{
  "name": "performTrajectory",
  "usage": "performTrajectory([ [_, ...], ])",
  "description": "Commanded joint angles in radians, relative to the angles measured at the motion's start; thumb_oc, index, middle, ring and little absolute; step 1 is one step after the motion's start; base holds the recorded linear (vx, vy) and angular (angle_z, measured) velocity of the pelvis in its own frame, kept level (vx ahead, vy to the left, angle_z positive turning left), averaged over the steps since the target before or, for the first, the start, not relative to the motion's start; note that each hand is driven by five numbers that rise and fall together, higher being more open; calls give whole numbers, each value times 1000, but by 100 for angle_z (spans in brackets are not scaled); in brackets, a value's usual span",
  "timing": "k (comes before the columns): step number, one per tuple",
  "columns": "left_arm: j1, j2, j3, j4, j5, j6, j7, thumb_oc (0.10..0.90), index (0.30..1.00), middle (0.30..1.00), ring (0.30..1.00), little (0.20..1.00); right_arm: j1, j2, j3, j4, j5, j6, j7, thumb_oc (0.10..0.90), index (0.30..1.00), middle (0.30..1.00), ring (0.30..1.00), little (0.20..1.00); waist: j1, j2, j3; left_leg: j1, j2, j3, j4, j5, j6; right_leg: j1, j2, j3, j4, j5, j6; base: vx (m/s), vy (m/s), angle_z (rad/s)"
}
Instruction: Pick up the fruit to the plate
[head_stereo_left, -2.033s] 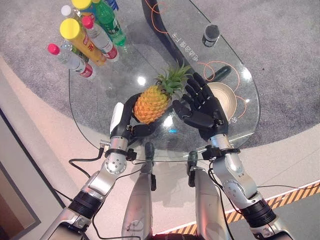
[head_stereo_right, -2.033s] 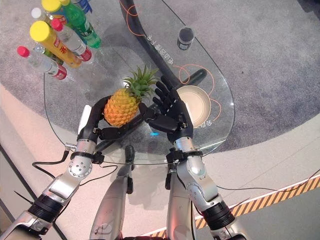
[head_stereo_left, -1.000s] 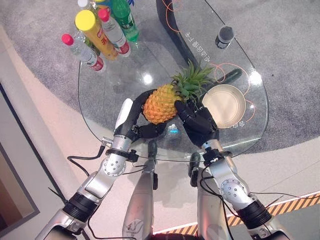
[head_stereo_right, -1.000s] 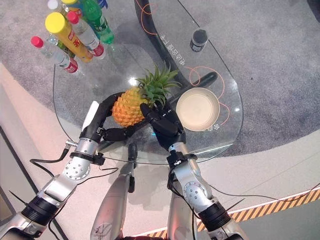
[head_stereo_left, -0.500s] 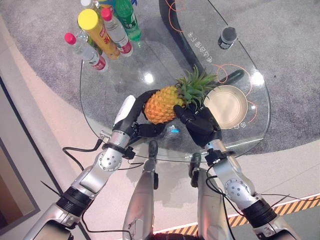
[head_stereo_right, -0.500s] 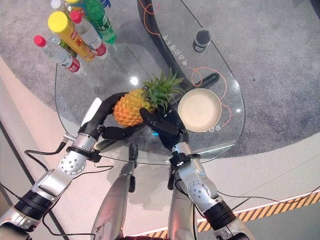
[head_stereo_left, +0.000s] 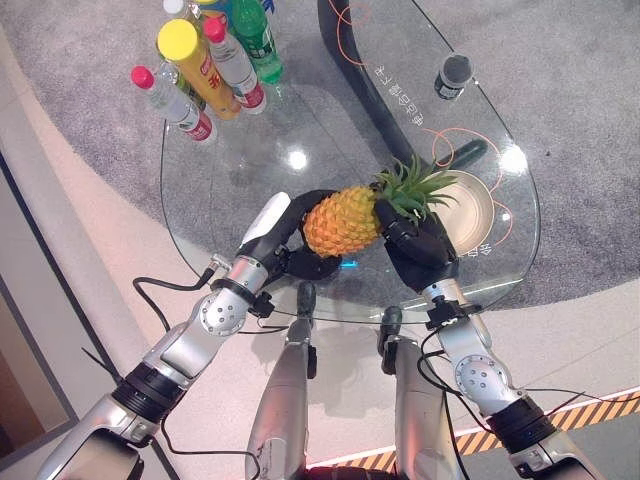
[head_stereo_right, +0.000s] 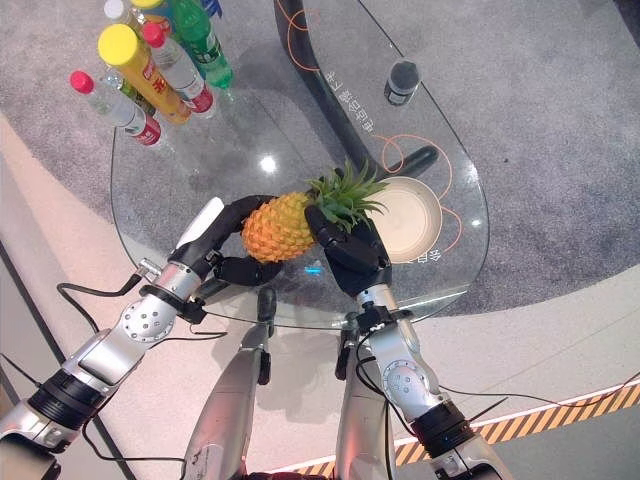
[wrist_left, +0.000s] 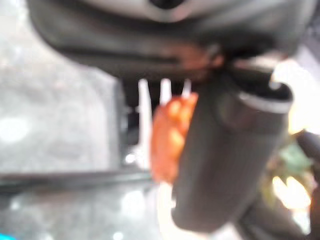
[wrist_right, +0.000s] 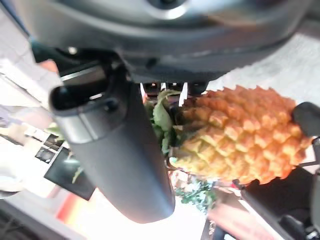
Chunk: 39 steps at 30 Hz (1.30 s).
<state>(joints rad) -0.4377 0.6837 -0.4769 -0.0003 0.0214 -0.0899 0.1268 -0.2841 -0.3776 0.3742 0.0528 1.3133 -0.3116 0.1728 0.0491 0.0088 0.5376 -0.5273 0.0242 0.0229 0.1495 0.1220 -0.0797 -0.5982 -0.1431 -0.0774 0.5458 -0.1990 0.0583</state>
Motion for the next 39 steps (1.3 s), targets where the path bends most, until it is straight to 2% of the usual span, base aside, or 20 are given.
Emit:
performTrajectory([
  [1, -4, 8, -24, -70, 26, -34, -46, 100, 300, 300, 300, 200, -158, 57, -61, -211, -6, -109, 138, 800, 900, 900, 900, 900, -38, -16, -18, -15, -75, 27, 215, -147, 62, 100, -6, -64, -306, 266, 30, 0, 0, 0],
  [9, 0, 2, -26, -67, 29, -33, -40, 100, 300, 300, 300, 200, -153, 62, -54, -193, -30, -89, 99, 800, 900, 900, 900, 900, -42, -15, -18, -13, -72, 33, 207, -142, 61, 98, -4, -60, -311, 269, 29, -1, 1, 0],
  [10, -3, 0, -29, -66, 30, -29, -38, 100, 300, 300, 300, 200, -149, 63, -47, -189, -33, -85, 104, 100, 300, 300, 300, 200, -43, -15, -18, -12, -72, 35, 203, -139, 61, 100, -4, -60, -316, 271, 28, 0, 0, 0],
  [39, -17, -3, -29, -45, 19, -24, -20, 100, 300, 300, 300, 200, -161, 60, -37, -169, -84, -71, 52, 100, 300, 300, 300, 200, -39, -17, -18, -8, -75, 35, 191, -136, 62, 97, -5, -61, -319, 276, 33, 0, 0, 0],
])
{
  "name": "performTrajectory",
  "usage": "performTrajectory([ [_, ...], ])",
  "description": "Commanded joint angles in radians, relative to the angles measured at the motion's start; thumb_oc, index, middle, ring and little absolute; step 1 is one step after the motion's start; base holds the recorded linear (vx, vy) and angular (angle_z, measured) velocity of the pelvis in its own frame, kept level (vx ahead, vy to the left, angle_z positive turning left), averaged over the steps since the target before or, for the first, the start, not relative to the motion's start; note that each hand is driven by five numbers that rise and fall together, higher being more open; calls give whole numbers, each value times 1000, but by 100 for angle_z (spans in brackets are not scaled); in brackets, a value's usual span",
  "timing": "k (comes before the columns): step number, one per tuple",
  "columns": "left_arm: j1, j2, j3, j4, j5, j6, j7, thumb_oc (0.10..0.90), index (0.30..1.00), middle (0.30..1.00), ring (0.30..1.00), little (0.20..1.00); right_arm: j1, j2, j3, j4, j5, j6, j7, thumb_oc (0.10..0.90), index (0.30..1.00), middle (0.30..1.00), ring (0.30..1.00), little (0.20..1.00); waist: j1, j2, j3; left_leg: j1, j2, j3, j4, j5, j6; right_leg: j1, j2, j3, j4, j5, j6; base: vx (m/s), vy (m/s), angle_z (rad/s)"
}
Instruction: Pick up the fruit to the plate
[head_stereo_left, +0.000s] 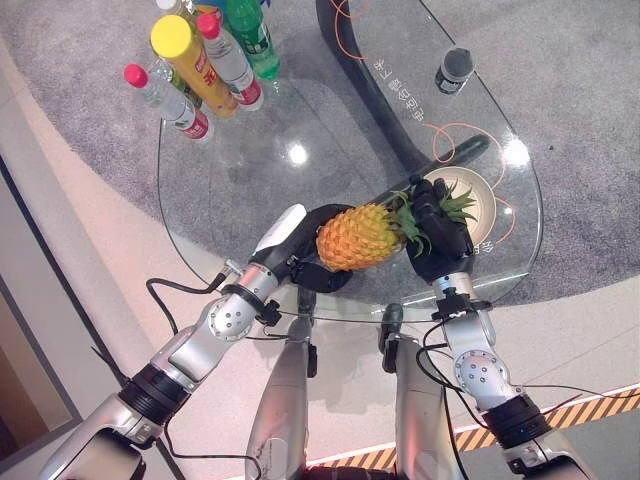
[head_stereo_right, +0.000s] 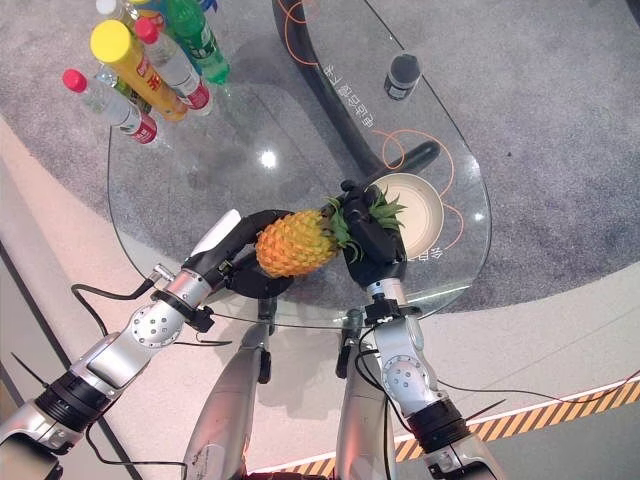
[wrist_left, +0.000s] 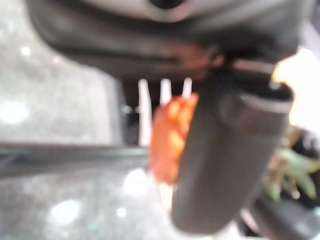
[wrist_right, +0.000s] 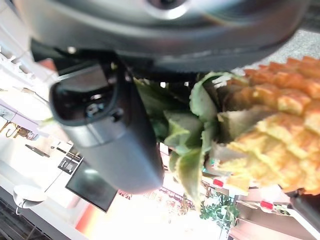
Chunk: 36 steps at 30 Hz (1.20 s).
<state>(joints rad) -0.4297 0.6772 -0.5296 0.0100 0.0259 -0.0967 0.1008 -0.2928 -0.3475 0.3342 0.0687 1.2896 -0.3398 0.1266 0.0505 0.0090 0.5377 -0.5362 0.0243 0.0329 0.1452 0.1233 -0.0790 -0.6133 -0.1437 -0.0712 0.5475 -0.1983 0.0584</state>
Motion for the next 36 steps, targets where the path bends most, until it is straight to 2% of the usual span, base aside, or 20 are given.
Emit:
performTrajectory([
  [1, -24, -2, 23, -51, 10, -3, 13, 100, 300, 300, 300, 200, -151, 33, 3, -186, -65, -42, 95, 100, 300, 300, 300, 200, -41, -17, -18, 2, -76, 25, 194, -136, 63, 112, -3, -68, -321, 276, 32, 0, 0, 0],
  [2, -21, -5, 26, -50, 4, 3, 17, 309, 479, 479, 479, 409, -152, 35, 1, -185, -67, -41, 94, 100, 300, 300, 300, 200, -40, -17, -18, 2, -76, 25, 192, -135, 63, 112, -3, -69, -322, 277, 32, 0, 0, 0],
  [3, -20, -8, 32, -45, -2, 7, 18, 800, 900, 900, 900, 900, -154, 38, -1, -182, -69, -40, 94, 100, 300, 300, 300, 200, -39, -18, -18, 2, -76, 25, 191, -135, 62, 114, -3, -69, -324, 277, 32, 0, 0, 0],
  [22, -8, -20, 50, -39, 17, 28, 35, 800, 900, 900, 900, 900, -146, 44, -9, -178, -86, -37, 78, 100, 300, 300, 300, 200, -35, -18, -18, 21, -78, 21, 175, -129, 61, 131, -2, -79, -330, 275, 32, 0, 0, 0],
  [28, -1, -20, 58, -30, 1, 45, 48, 800, 900, 900, 900, 900, -155, 33, -23, -170, -175, -73, 8, 100, 300, 300, 300, 200, -34, -17, -18, 27, -75, 20, 171, -126, 60, 136, 1, -85, -330, 274, 30, -1, -6, 0],
  [29, 4, -22, 65, -26, 11, 58, 73, 800, 900, 900, 900, 900, -152, 26, -38, -182, -197, -102, -12, 100, 300, 300, 300, 200, -35, -18, -18, 29, -73, 19, 168, -125, 59, 137, 3, -87, -329, 272, 30, -3, -34, 0],
  [31, 7, -24, 67, -23, 19, 62, 86, 800, 900, 900, 900, 900, -152, 26, -44, -191, -219, -114, -29, 100, 300, 300, 300, 200, -36, -19, -18, 31, -72, 17, 165, -125, 59, 137, 4, -87, -329, 271, 30, -1, -19, 0],
  [36, 39, -23, 102, -14, 23, 59, 99, 800, 900, 900, 900, 900, -148, 7, -82, -267, -365, -135, -133, 100, 300, 300, 300, 200, -43, -19, -18, 38, -67, 21, 156, -121, 58, 141, 14, -84, -333, 268, 26, 0, 0, 0],
])
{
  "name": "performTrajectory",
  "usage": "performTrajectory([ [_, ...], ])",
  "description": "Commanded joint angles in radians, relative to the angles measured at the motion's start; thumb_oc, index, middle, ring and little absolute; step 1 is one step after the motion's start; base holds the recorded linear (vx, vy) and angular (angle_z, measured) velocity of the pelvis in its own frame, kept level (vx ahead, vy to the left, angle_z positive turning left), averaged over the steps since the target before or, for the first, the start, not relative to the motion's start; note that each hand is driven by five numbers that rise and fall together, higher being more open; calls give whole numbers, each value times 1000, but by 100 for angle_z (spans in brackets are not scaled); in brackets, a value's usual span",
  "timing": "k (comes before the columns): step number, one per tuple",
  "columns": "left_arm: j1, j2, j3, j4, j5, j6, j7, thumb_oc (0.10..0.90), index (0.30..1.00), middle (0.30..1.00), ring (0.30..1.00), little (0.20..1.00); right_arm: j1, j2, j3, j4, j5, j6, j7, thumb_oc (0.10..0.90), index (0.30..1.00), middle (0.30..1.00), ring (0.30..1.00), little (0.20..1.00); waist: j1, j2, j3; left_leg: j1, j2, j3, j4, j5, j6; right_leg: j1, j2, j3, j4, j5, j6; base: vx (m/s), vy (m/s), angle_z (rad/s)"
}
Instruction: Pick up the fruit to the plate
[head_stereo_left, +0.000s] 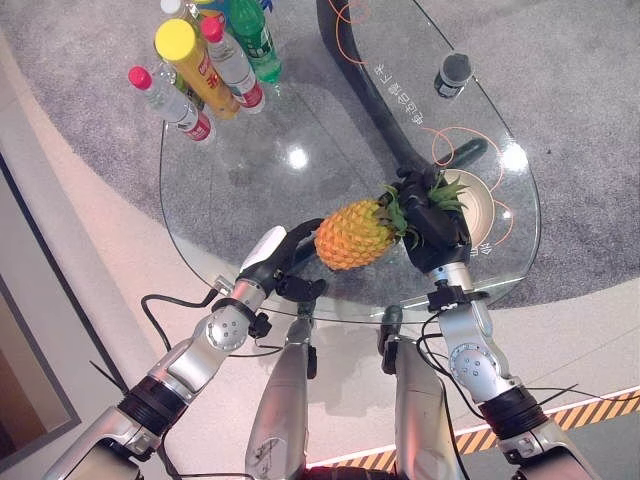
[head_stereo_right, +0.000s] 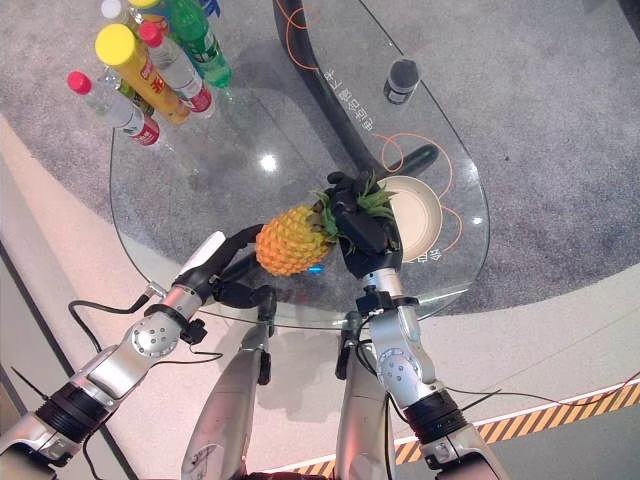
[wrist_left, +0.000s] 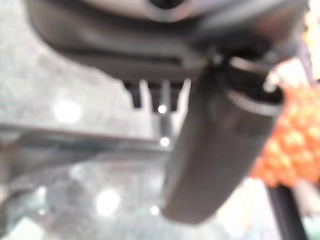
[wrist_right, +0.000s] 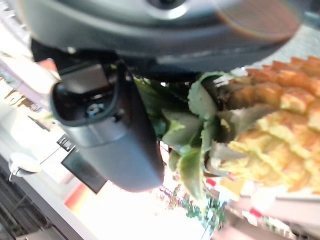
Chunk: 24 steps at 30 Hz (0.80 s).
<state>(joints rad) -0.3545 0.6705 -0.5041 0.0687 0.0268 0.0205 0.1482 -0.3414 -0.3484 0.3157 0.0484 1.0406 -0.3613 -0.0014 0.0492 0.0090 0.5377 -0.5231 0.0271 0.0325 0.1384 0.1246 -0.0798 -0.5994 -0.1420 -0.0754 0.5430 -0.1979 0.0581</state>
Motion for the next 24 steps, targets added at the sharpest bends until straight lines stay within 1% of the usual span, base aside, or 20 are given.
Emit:
performTrajectory([
  [1, -27, -22, 83, -72, 30, -59, 53, 800, 900, 900, 900, 900, -96, 2, -74, -265, -148, -115, -23, 100, 300, 300, 300, 200, -44, -20, -18, 25, -68, 22, 163, -122, 58, 128, 14, -77, -328, 267, 25, 0, 0, 0],
  [7, -11, -36, 103, -68, 37, -51, 50, 800, 900, 900, 900, 900, -90, -6, -99, -310, -275, -100, -77, 100, 300, 300, 300, 200, -51, -19, -18, 28, -62, 25, 161, -122, 56, 128, 20, -70, -328, 265, 23, 0, 0, 0],
  [9, -7, -40, 105, -64, 39, -44, 54, 800, 900, 900, 900, 900, -90, -15, -107, -312, -338, -92, -119, 100, 300, 300, 300, 200, -53, -20, -18, 27, -61, 26, 164, -123, 55, 128, 22, -68, -327, 265, 22, 0, 0, 0],
  [12, -4, -45, 105, -47, 34, -38, 62, 800, 900, 900, 900, 900, -90, -33, -123, -298, -472, -78, -205, 100, 300, 300, 300, 200, -55, -21, -18, 27, -60, 27, 165, -123, 54, 128, 24, -69, -325, 263, 21, 0, 0, 0],
  [14, -4, -47, 105, -42, 27, -30, 64, 800, 900, 900, 900, 900, -91, -40, -129, -294, -506, -70, -228, 100, 300, 300, 300, 200, -55, -21, -18, 26, -59, 28, 165, -123, 54, 126, 23, -70, -323, 263, 21, 0, 0, 0],
  [17, 0, -58, 105, -35, -26, -4, 64, 800, 900, 900, 900, 900, -93, -53, -137, -288, -517, -69, -244, 100, 300, 300, 300, 200, -55, -21, -18, 26, -59, 28, 164, -122, 54, 127, 23, -73, -324, 262, 21, 0, 0, 0],
  [18, 9, -71, 107, -22, -86, 8, 67, 800, 900, 900, 900, 900, -93, -54, -143, -285, -533, -73, -256, 100, 300, 300, 300, 200, -54, -21, -18, 24, -59, 27, 166, -123, 54, 124, 23, -73, -321, 262, 21, 0, 0, 0],
  [19, 26, -98, 114, 5, -161, 15, 80, 800, 900, 900, 900, 900, -95, -55, -154, -283, -592, -66, -293, 100, 300, 300, 300, 200, -53, -21, -18, 21, -60, 25, 167, -124, 55, 122, 23, -74, -319, 260, 22, 6, -34, 0],
  [21, 52, -143, 118, 42, -205, 21, 128, 800, 900, 900, 900, 900, -104, -60, -166, -282, -711, -36, -375, 100, 300, 300, 300, 200, -50, -22, -18, 17, -61, 25, 169, -126, 57, 117, 23, -78, -314, 259, 22, 1, -18, 0],
  [23, 69, -161, 128, 62, -236, 21, 159, 800, 900, 900, 900, 900, -112, -73, -178, -281, -771, -3, -429, 100, 300, 300, 300, 200, -48, -24, -18, 14, -60, 25, 170, -126, 57, 113, 23, -80, -312, 259, 21, 0, 0, 0],
  [24, 69, -163, 128, 64, -238, 22, 162, 800, 900, 900, 900, 900, -112, -73, -178, -282, -776, 0, -436, 100, 300, 300, 300, 200, -48, -23, -18, 14, -60, 25, 170, -126, 57, 113, 23, -81, -312, 259, 21, 0, 0, 0],
])
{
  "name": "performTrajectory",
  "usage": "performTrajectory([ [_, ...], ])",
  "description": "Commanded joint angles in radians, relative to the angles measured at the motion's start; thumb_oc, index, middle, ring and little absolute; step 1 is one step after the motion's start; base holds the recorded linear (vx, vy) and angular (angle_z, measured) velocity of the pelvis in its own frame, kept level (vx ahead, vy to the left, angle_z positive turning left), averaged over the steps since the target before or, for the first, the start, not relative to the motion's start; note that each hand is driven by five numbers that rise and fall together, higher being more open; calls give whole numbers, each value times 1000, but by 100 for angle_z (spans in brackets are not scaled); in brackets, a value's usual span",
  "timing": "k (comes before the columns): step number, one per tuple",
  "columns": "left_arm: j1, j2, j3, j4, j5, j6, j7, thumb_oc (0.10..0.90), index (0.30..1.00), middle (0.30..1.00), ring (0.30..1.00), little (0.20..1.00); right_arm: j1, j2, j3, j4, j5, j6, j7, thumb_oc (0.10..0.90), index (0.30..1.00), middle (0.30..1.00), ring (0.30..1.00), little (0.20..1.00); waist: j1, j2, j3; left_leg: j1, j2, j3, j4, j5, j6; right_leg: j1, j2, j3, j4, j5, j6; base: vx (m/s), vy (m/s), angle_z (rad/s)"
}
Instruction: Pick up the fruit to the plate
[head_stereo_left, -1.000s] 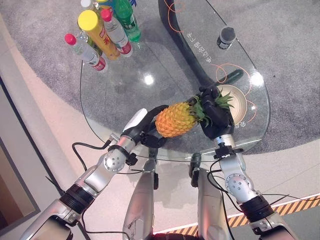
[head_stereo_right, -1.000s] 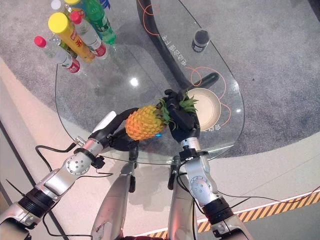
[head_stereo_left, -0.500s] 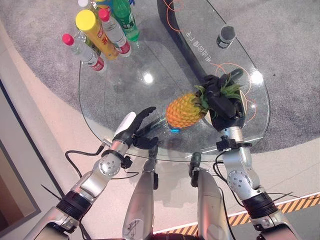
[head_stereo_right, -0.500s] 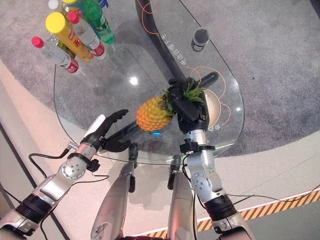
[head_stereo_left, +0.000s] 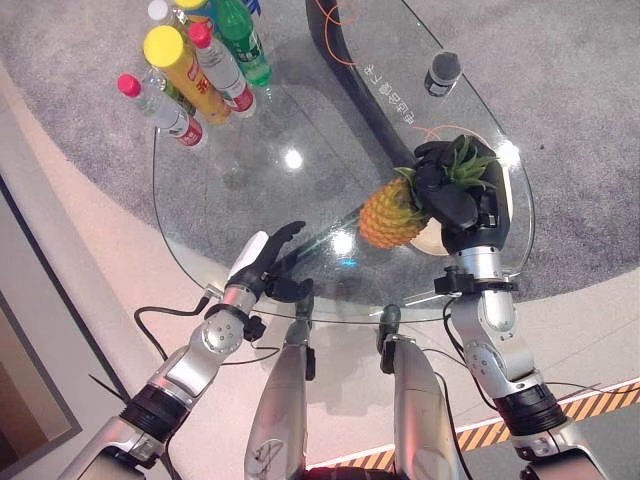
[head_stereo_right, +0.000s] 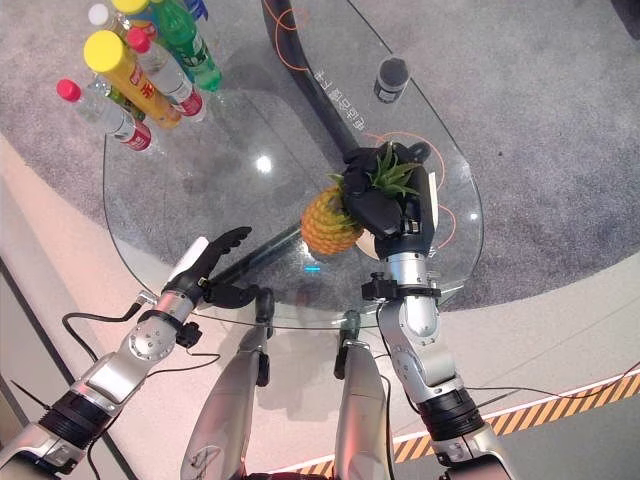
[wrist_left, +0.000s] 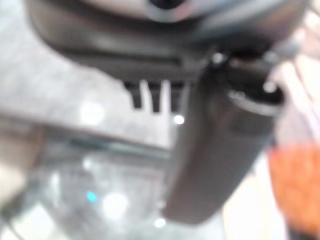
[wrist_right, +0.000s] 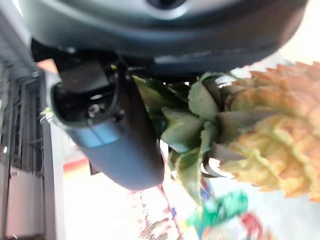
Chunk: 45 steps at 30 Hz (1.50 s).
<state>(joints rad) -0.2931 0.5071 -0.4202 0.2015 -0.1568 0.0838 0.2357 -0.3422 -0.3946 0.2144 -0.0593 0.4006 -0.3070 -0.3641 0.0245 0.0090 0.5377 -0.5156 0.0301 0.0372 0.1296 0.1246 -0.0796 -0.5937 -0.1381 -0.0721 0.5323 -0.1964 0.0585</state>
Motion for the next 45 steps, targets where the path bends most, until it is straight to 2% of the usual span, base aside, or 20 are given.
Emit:
performTrajectory([
  [1, 29, -13, 56, -52, -75, -43, 104, 800, 900, 900, 900, 900, -115, -37, -87, -175, -168, -36, -107, 100, 300, 300, 300, 200, -21, -24, -18, 4, -62, 20, 178, -126, 57, 104, 20, -85, -301, 257, 20, 0, 0, 0],
  [8, 112, -45, 76, 24, -96, -113, 168, 800, 900, 900, 900, 900, -104, -62, -122, -168, -241, -5, -225, 100, 300, 300, 300, 200, -11, -25, -18, -11, -64, 16, 184, -129, 56, 92, 19, -89, -294, 255, 17, 0, 0, 0],
  [13, 133, -60, 53, 53, -102, -169, 194, 800, 900, 900, 900, 900, -130, -61, -122, -120, -333, -37, -360, 100, 300, 300, 300, 200, -1, -17, -18, -40, -64, 13, 197, -130, 57, 61, 13, -95, -275, 254, 17, 0, 0, 0],
  [16, 131, -61, 30, 51, -99, -171, 203, 800, 900, 900, 900, 900, -160, -69, -117, -85, -425, -42, -427, 100, 300, 300, 300, 200, 5, -8, -18, -64, -65, 12, 205, -130, 59, 37, 7, -98, -264, 255, 19, 0, 0, 0],
  [23, 123, -55, 1, 56, -113, -170, 218, 800, 900, 900, 900, 900, -224, -103, -112, 6, -486, -68, -558, 100, 300, 300, 300, 200, 21, 16, -18, -106, -70, 5, 223, -137, 57, -3, 2, -106, -238, 245, 20, -3, -6, 4],
  [25, 117, -52, -8, 50, -126, -172, 224, 800, 900, 900, 900, 900, -240, -108, -110, 39, -551, -75, -610, 100, 300, 300, 300, 200, 23, 26, -18, -138, -77, 3, 229, -130, 59, -37, 0, -107, -228, 251, 18, -27, 6, 6],
  [28, 117, -54, -18, 42, -133, -170, 226, 800, 900, 900, 900, 900, -245, -108, -104, 70, -577, -94, -644, 100, 300, 300, 300, 200, 25, 36, -18, -155, -79, 5, 248, -142, 60, -55, -1, -106, -209, 242, 16, -8, 21, 5],
  [31, 117, -51, -27, 31, -139, -167, 228, 800, 900, 900, 900, 900, -249, -112, -100, 95, -613, -82, -678, 100, 300, 300, 300, 200, 27, 43, -18, -170, -80, 4, 262, -147, 61, -71, -2, -103, -194, 239, 14, 4, 16, 5],
  [32, 117, -49, -38, 19, -141, -168, 233, 800, 900, 900, 900, 900, -258, -134, -96, 144, -640, -49, -733, 100, 300, 300, 300, 200, 29, 49, -18, -194, -81, 4, 285, -154, 61, -92, -4, -104, -176, 235, 13, 1, 14, 8],
  [35, 113, -49, -52, 5, -136, -172, 245, 800, 900, 900, 900, 900, -268, -150, -96, 191, -640, -53, -780, 100, 300, 300, 300, 200, 32, 55, -18, -217, -84, 7, 302, -162, 64, -115, -6, -108, -162, 230, 11, -13, 9, 7],
  [45, 88, -34, -85, -21, -151, -176, 263, 800, 900, 900, 900, 900, -308, -179, -82, 366, -507, -114, -771, 100, 300, 300, 300, 200, 41, 85, -18, -270, -94, 3, 322, -163, 71, -176, -14, -104, -139, 237, 12, -3, 2, 1],
])
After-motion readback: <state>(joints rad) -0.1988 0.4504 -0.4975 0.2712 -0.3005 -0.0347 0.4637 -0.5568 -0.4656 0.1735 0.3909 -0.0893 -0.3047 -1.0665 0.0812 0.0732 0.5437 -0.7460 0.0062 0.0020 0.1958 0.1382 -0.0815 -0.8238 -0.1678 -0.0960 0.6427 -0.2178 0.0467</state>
